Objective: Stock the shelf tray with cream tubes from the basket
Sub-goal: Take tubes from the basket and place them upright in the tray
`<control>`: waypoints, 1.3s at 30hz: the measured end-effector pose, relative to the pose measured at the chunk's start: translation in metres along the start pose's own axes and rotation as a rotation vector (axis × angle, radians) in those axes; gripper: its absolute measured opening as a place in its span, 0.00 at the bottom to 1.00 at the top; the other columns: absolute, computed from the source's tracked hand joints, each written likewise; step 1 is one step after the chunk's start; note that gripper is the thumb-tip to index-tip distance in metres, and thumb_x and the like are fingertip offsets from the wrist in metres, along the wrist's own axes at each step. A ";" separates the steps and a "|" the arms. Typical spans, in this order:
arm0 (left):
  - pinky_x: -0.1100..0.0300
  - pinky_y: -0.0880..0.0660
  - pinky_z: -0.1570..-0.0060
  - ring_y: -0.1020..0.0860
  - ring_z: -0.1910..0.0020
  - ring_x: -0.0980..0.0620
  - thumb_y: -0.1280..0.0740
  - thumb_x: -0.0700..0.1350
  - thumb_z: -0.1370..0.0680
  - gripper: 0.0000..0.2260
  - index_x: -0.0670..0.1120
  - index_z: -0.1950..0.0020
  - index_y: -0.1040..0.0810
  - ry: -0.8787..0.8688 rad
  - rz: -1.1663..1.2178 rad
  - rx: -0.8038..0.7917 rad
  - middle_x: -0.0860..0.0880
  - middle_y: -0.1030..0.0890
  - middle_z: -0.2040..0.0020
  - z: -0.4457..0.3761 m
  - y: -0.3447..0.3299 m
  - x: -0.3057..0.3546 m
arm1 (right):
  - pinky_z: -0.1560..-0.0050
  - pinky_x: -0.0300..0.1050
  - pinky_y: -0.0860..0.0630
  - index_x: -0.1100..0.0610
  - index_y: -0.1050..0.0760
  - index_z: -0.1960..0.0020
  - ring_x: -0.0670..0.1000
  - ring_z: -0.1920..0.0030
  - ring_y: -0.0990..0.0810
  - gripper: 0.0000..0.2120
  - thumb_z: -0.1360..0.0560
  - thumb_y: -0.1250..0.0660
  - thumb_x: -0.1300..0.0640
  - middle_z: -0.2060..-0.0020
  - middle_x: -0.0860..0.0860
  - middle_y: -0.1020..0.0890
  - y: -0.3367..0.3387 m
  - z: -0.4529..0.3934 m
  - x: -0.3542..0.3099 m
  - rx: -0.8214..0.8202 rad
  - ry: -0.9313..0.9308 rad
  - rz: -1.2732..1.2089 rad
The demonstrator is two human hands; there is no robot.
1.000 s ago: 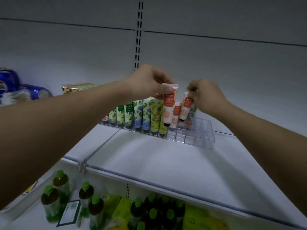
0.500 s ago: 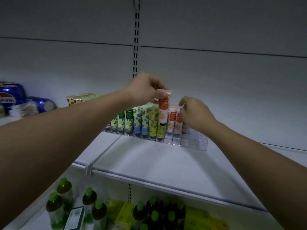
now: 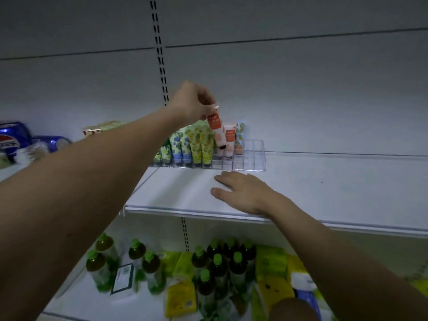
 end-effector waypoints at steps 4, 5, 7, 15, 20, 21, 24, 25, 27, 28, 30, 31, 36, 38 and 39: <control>0.47 0.19 0.51 0.18 0.57 0.45 0.27 0.41 0.26 0.04 0.46 0.59 0.20 0.003 -0.139 0.028 0.45 0.17 0.59 -0.009 -0.017 -0.002 | 0.25 0.51 0.50 0.46 0.42 0.23 0.48 0.23 0.45 0.31 0.22 0.49 0.33 0.22 0.45 0.43 0.001 -0.002 0.000 0.016 0.010 0.003; 0.48 0.19 0.51 0.18 0.57 0.46 0.27 0.41 0.26 0.04 0.47 0.60 0.20 0.003 -0.166 0.037 0.46 0.18 0.59 -0.012 -0.020 -0.003 | 0.25 0.51 0.50 0.46 0.42 0.23 0.48 0.23 0.45 0.32 0.22 0.49 0.33 0.22 0.45 0.43 0.001 -0.002 0.001 0.018 0.014 -0.003; 0.50 0.20 0.51 0.18 0.56 0.48 0.27 0.42 0.26 0.02 0.47 0.58 0.19 0.001 -0.215 0.059 0.47 0.18 0.58 -0.018 -0.024 -0.008 | 0.25 0.51 0.51 0.46 0.42 0.23 0.48 0.23 0.45 0.32 0.22 0.49 0.33 0.22 0.45 0.43 0.000 -0.003 0.002 0.019 0.021 -0.013; 0.55 0.21 0.53 0.20 0.56 0.48 0.28 0.39 0.25 0.05 0.43 0.51 0.16 -0.002 -0.362 0.055 0.44 0.17 0.53 -0.032 -0.049 -0.022 | 0.26 0.52 0.51 0.46 0.42 0.23 0.48 0.23 0.45 0.32 0.23 0.48 0.33 0.22 0.46 0.42 0.000 -0.006 0.004 0.021 0.031 -0.027; 0.56 0.24 0.51 0.21 0.53 0.46 0.32 0.38 0.22 0.06 0.41 0.48 0.17 -0.083 -0.582 0.062 0.43 0.17 0.48 -0.028 -0.066 -0.026 | 0.26 0.52 0.50 0.47 0.41 0.23 0.48 0.24 0.44 0.32 0.22 0.48 0.33 0.23 0.46 0.41 0.000 -0.006 0.003 0.028 0.034 -0.024; 0.54 0.24 0.49 0.21 0.51 0.45 0.33 0.38 0.22 0.07 0.42 0.46 0.17 -0.084 -0.606 0.059 0.43 0.17 0.47 -0.028 -0.067 -0.027 | 0.26 0.52 0.50 0.47 0.41 0.23 0.48 0.24 0.44 0.32 0.22 0.48 0.34 0.23 0.46 0.41 0.000 -0.006 0.003 0.033 0.037 -0.020; 0.48 0.27 0.41 0.26 0.41 0.43 0.33 0.45 0.21 0.12 0.46 0.39 0.20 -0.120 -0.704 0.044 0.44 0.20 0.41 -0.025 -0.066 -0.023 | 0.26 0.52 0.49 0.47 0.40 0.23 0.49 0.24 0.43 0.32 0.22 0.48 0.33 0.23 0.46 0.41 0.001 -0.006 0.004 0.033 0.025 -0.027; 0.46 0.29 0.40 0.28 0.38 0.43 0.33 0.47 0.21 0.13 0.48 0.37 0.22 -0.146 -0.729 0.050 0.44 0.21 0.39 -0.022 -0.063 -0.020 | 0.26 0.52 0.49 0.47 0.40 0.23 0.49 0.24 0.43 0.32 0.23 0.48 0.33 0.23 0.46 0.41 0.001 -0.006 0.004 0.033 0.021 -0.031; 0.45 0.32 0.38 0.30 0.36 0.43 0.34 0.48 0.22 0.15 0.50 0.35 0.24 -0.194 -0.737 0.068 0.45 0.23 0.37 -0.012 -0.056 -0.013 | 0.27 0.51 0.47 0.47 0.40 0.23 0.49 0.24 0.42 0.32 0.23 0.47 0.33 0.23 0.45 0.40 0.001 -0.005 0.004 0.036 0.016 -0.028; 0.45 0.32 0.38 0.30 0.36 0.43 0.35 0.47 0.22 0.15 0.51 0.35 0.24 -0.205 -0.727 0.070 0.45 0.23 0.37 -0.003 -0.052 -0.011 | 0.27 0.51 0.46 0.47 0.40 0.24 0.49 0.24 0.42 0.32 0.23 0.47 0.33 0.23 0.45 0.40 0.002 -0.005 0.003 0.038 0.013 -0.028; 0.45 0.31 0.39 0.29 0.38 0.44 0.36 0.48 0.22 0.15 0.52 0.35 0.24 -0.197 -0.688 0.062 0.46 0.22 0.39 0.018 -0.043 -0.007 | 0.28 0.50 0.44 0.47 0.39 0.24 0.50 0.25 0.40 0.32 0.23 0.47 0.33 0.24 0.45 0.38 0.003 -0.003 0.002 0.039 -0.002 -0.030; 0.45 0.30 0.40 0.29 0.39 0.44 0.37 0.49 0.22 0.14 0.52 0.36 0.24 -0.177 -0.662 0.062 0.47 0.21 0.40 0.030 -0.038 -0.007 | 0.28 0.50 0.43 0.47 0.38 0.24 0.50 0.25 0.39 0.32 0.24 0.46 0.32 0.24 0.45 0.38 0.004 -0.002 0.002 0.035 -0.013 -0.030; 0.48 0.25 0.45 0.24 0.43 0.43 0.38 0.51 0.22 0.14 0.51 0.38 0.22 -0.019 -0.582 0.049 0.46 0.20 0.41 0.099 -0.012 -0.029 | 0.31 0.49 0.34 0.53 0.32 0.28 0.54 0.31 0.30 0.28 0.23 0.39 0.39 0.28 0.52 0.30 0.012 0.006 -0.009 0.049 -0.069 -0.108; 0.50 0.24 0.46 0.23 0.44 0.44 0.38 0.51 0.22 0.14 0.50 0.38 0.22 -0.001 -0.558 0.024 0.47 0.20 0.41 0.124 -0.002 -0.039 | 0.37 0.46 0.30 0.55 0.26 0.34 0.56 0.36 0.26 0.21 0.22 0.36 0.46 0.34 0.56 0.24 0.021 0.012 -0.025 0.125 -0.037 -0.079; 0.52 0.24 0.46 0.22 0.45 0.45 0.38 0.50 0.21 0.13 0.50 0.39 0.21 0.010 -0.527 0.018 0.47 0.19 0.42 0.136 0.004 -0.043 | 0.41 0.45 0.29 0.57 0.23 0.38 0.56 0.39 0.24 0.17 0.22 0.36 0.50 0.38 0.57 0.22 0.026 0.017 -0.035 0.163 -0.013 -0.061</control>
Point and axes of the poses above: each hand's wrist, its own z-axis away from the middle knuckle, its own y-axis out of the back of the hand, x = y × z, the point moved 7 cm from there along -z, towards the middle knuckle
